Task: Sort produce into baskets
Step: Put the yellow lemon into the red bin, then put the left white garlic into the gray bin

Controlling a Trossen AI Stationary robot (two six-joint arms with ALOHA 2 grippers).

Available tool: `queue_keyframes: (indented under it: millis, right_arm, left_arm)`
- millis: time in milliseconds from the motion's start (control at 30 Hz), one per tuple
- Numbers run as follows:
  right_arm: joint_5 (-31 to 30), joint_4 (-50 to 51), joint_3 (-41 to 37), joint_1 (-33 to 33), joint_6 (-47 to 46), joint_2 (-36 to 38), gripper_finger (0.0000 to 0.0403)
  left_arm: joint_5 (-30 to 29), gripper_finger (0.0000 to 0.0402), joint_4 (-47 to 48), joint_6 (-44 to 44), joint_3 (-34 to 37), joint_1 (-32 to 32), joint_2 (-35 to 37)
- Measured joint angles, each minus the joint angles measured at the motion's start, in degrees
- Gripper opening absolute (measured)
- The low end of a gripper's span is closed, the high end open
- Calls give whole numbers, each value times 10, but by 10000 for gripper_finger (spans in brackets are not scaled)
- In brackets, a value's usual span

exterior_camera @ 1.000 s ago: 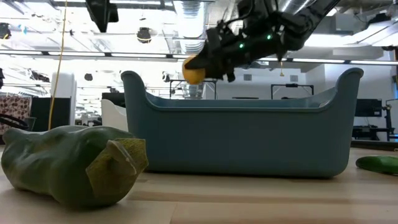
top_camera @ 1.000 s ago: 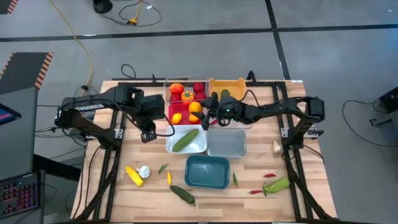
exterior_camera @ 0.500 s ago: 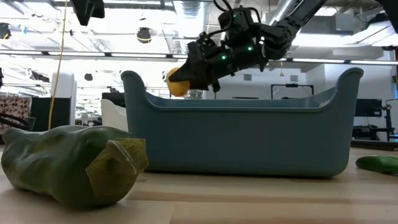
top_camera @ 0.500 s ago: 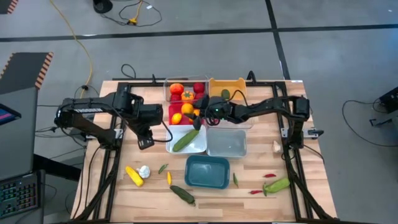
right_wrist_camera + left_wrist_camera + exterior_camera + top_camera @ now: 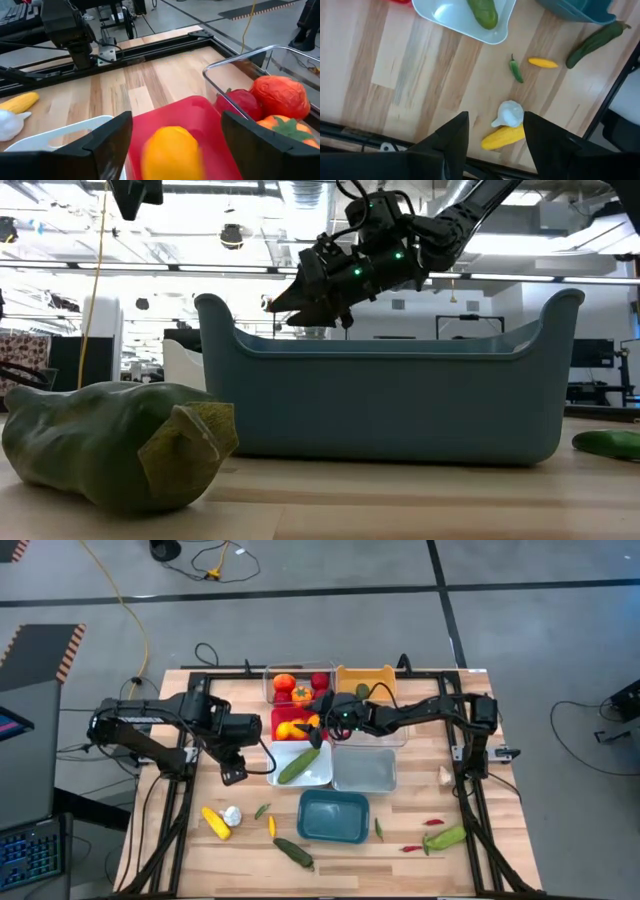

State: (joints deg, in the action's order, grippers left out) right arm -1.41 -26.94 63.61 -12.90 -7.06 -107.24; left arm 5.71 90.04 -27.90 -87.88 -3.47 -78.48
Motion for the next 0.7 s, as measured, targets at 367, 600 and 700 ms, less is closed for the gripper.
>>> queue_keyframes:
  millis: [367, 600, 700]
  right_arm:
    - [0, 3, 0, -4, 0, 10, 367]
    - [0, 30, 0, -4, 0, 48, 367]
    - [0, 57, 0, -4, 1, 73, 367]
  left_arm:
    - [-13, 177, -6, -210, 9, -74, -4]
    - [6, 177, -65, -320, 99, -147, -3]
    - [22, 177, -120, -354, 140, -166, -4]
